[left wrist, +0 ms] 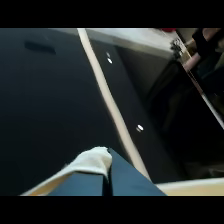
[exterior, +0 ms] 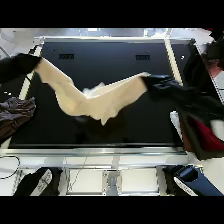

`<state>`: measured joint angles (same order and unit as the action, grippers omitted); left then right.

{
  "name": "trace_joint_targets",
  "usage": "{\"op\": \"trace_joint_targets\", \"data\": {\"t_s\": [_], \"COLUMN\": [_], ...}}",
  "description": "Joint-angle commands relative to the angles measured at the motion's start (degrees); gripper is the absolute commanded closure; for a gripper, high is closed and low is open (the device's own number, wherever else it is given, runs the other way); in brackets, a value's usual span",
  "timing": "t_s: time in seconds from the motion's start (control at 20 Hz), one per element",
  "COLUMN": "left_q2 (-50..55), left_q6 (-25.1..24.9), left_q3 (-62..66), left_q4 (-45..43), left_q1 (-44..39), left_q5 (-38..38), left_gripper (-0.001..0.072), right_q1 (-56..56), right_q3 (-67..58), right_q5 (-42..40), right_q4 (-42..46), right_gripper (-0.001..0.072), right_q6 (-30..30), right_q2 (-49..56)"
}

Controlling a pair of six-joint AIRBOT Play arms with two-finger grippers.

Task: Fold the shirts.

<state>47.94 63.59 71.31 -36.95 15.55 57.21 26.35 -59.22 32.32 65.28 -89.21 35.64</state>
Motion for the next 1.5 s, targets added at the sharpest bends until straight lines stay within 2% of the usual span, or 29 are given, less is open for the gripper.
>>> {"op": "trace_joint_targets", "data": {"t_s": [0.0,0.1,0.2,0.3,0.4,0.65,0.7,0.75,0.8,0.85,0.9,1.0,1.1,1.15,1.25,1.35,1.4,1.45], "left_q2": [-7.7,-4.3,2.4,11.3,20.9,42.5,45.2,47.0,48.0,48.0,47.4,45.0,40.7,38.2,32.4,26.9,24.0,21.0], "left_q6": [4.8,7.1,7.2,7.2,7.2,7.2,7.2,7.1,7.1,7.1,6.7,4.0,-2.7,-7.2,-10.6,-10.5,-9.9,-9.6], "left_q3": [3.1,3.2,3.2,3.2,3.2,3.2,3.2,3.2,3.2,3.2,3.2,3.2,3.2,3.2,3.2,2.6,0.9,-2.1], "left_q4": [-12.9,-16.7,-17.9,-17.9,-17.9,-16.4,-13.8,-10.0,-5.9,-1.5,4.7,19.2,33.0,36.2,36.5,32.9,30.0,26.6], "left_q1": [1.3,1.2,1.2,1.0,-0.4,-3.7,-3.7,-3.6,-3.2,-2.4,-1.0,3.6,10.9,14.9,23.8,31.4,34.4,36.6], "left_q5": [-3.8,-0.5,3.8,3.9,3.3,-2.1,-3.8,-6.2,-9.5,-12.6,-15.0,-15.4,-10.5,-7.0,2.8,13.7,17.7,18.8], "left_gripper": [0.0702,0.0702,0.0701,0.0701,0.0701,0.0688,0.0647,0.0464,0.0213,0.0143,0.0143,0.0144,0.0145,0.0148,0.027,0.0274,0.03,0.0394], "right_q1": [-0.3,-0.3,-0.3,-0.3,-0.3,-0.3,-0.3,-0.3,-0.3,-0.7,-1.6,-5.3,-11.4,-14.7,-21.7,-26.6,-27.5,-27.5], "right_q3": [-7.6,-9.3,-9.0,-6.3,-2.4,1.3,0.9,0.3,-0.8,-2.1,-3.6,-8.0,-13.3,-15.3,-17.1,-17.0,-16.6,-15.4], "right_q5": [2.6,4.4,10.2,14.4,13.3,1.4,-1.3,-3.5,-5.2,-5.9,-5.8,-0.7,9.3,13.7,18.4,21.5,24.3,27.0], "right_q4": [9.2,12.3,16.3,19.8,20.6,19.7,19.1,19.1,19.2,19.3,19.3,20.5,23.0,24.3,24.9,23.8,22.7,22.2], "right_gripper": [0.0699,0.0698,0.0698,0.0698,0.0698,0.0694,0.0691,0.0665,0.0561,0.042,0.0363,0.0364,0.0363,0.0363,0.0364,0.0364,0.0364,0.0364], "right_q6": [-0.3,-0.5,-4.5,-6.6,-6.7,-6.8,-7.0,-7.8,-8.0,-8.0,-8.0,-8.0,-7.8,-7.8,-7.8,-7.7,-7.3,-5.6], "right_q2": [-6.0,-3.0,2.2,9.6,17.3,40.0,43.5,46.1,48.1,49.1,49.3,48.2,45.4,43.4,38.0,33.2,31.7,30.8]}}
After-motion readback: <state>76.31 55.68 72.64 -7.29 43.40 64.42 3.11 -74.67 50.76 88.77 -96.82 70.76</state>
